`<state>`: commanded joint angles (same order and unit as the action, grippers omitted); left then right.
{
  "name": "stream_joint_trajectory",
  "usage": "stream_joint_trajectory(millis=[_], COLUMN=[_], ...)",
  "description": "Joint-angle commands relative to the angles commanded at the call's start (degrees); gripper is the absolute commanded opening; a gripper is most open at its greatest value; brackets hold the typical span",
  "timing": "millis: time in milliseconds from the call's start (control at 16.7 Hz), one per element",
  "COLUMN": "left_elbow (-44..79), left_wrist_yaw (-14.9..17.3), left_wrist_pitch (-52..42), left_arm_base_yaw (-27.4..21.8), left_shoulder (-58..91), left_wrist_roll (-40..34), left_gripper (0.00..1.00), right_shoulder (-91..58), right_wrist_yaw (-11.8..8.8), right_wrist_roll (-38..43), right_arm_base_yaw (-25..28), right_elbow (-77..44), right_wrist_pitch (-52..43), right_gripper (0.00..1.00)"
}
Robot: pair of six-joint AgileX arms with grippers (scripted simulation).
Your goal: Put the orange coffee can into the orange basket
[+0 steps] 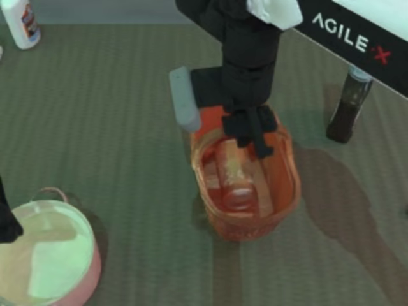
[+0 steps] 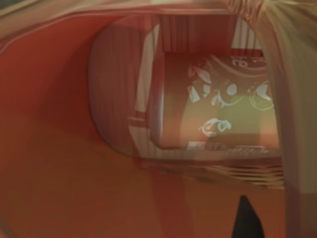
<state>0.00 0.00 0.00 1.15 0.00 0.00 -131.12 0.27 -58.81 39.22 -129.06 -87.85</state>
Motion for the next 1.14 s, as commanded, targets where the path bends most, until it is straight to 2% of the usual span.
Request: stream_joint_trajectory(millis=[600,1140], left_elbow=[0.0,0.0], left_wrist_yaw=[0.0,0.0], left_wrist_pitch=[0.0,0.0], left_arm_base_yaw=[0.0,0.0], left_shoulder=[0.0,0.0], left_wrist_roll=[0.0,0.0], left_gripper=[1.0,1.0], right_shoulder=[-0.12,-1.57], right_wrist_yaw=[0.02,0.03], right_wrist_roll=[-0.05,-2.05], right_arm_base_yaw=[-0.06,-1.61], right_elbow=[-0.22,-14.56], right_wrist_pitch=[-0.19,-13.04], right_gripper=[0.0,0.0])
